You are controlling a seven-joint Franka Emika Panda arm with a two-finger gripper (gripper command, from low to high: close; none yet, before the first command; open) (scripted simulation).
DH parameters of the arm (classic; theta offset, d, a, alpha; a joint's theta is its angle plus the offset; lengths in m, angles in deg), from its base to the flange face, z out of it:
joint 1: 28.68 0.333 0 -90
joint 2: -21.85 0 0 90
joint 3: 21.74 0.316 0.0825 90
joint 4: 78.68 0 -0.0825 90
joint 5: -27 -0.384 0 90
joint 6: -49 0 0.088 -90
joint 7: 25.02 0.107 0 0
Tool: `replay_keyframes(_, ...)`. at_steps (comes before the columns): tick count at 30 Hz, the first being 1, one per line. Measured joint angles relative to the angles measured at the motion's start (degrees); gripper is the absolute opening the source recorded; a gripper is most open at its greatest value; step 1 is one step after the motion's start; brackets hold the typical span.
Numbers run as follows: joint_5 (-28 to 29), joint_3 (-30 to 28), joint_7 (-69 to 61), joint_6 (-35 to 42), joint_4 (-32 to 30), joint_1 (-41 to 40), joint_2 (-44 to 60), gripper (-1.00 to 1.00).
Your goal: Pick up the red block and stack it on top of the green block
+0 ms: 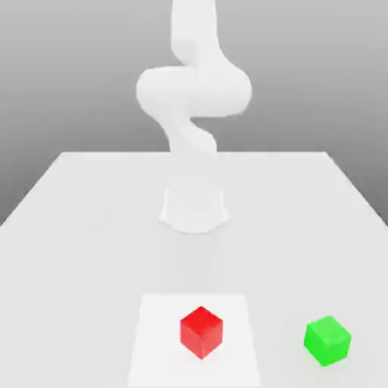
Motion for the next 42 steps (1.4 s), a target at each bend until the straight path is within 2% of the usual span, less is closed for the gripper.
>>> replay_keyframes(15,-2.0,-7.0,-28.9,-16.1,-13.1,8.2,31.5,0.00)
replay_keyframes(21,-2.2,-7.0,-39.6,-22.5,-18.1,8.8,44.0,0.00)
replay_keyframes(27,-6.1,-3.6,-44.1,-32.4,-17.2,6.2,56.4,0.00)
replay_keyframes(28,-6.5,-3.1,-44.4,-33.4,-17.1,5.9,57.5,-1.00)
replay_keyframes(35,-6.4,-3.2,-44.3,-33.1,-17.1,5.9,57.4,-1.00)
replay_keyframes(42,-1.7,-4.1,-38.7,-22.9,-17.8,8.3,46.3,-1.00)
